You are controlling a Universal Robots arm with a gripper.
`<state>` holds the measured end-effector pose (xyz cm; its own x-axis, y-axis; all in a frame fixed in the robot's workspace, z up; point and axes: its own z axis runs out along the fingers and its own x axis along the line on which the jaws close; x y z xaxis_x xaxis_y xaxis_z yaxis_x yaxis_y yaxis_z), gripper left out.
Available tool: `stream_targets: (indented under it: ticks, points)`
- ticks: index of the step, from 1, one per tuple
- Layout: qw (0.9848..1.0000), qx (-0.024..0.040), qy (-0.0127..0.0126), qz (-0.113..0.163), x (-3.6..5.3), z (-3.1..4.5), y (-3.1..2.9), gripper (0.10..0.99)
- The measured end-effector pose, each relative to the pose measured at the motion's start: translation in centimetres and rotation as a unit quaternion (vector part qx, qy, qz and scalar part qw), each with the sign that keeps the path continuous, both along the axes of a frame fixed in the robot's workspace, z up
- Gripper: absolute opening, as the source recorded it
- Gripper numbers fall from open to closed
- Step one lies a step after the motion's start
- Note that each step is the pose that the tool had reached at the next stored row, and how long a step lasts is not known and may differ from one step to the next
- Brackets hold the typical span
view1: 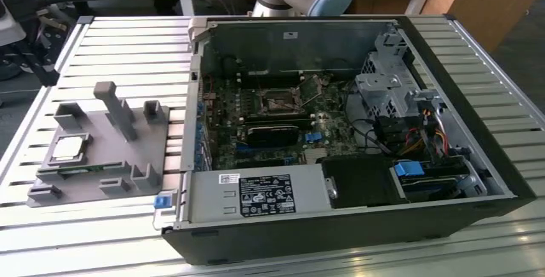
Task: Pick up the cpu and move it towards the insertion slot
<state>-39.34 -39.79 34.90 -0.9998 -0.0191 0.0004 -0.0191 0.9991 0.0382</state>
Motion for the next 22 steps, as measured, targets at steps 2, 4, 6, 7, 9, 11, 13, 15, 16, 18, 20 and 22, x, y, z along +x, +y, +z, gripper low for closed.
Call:
stream_targets:
  ticks: [2, 4, 6, 7, 9, 11, 13, 15, 16, 18, 20, 22]
  points:
    - [1.0000, 0.0000, 0.0000, 0.000, -0.16, -0.05, 0.00, 0.106]
    - [1.0000, 0.0000, 0.0000, 0.000, -0.24, -0.08, 0.00, 0.106]
    - [1.0000, 0.0000, 0.0001, 0.000, -0.35, -0.11, 0.00, 0.106]
    - [1.0000, 0.0000, 0.0000, 0.000, -0.40, -0.13, 0.00, 0.106]
    - [1.0000, 0.0000, 0.0000, 0.000, -0.50, -0.18, 0.00, 0.106]
    - [1.0000, 0.0000, 0.0000, 0.000, -0.60, -0.23, 0.00, 0.106]
    - [1.0000, 0.0000, 0.0000, 0.000, -0.69, -0.27, 0.00, 0.106]
    - [1.0000, 0.0000, 0.0000, 0.000, -0.79, -0.33, 0.00, 0.106]
    - [1.0000, 0.0000, 0.0001, 0.000, -0.86, -0.34, 0.00, 0.106]
    - [1.0000, 0.0000, 0.0000, 0.000, -1.01, -0.39, 0.00, 0.106]
    - [1.0000, 0.0000, 0.0000, 0.000, -1.19, -0.43, 0.00, 0.106]
    - [1.0000, 0.0000, 0.0000, 0.000, -1.35, -0.48, 0.00, 0.106]
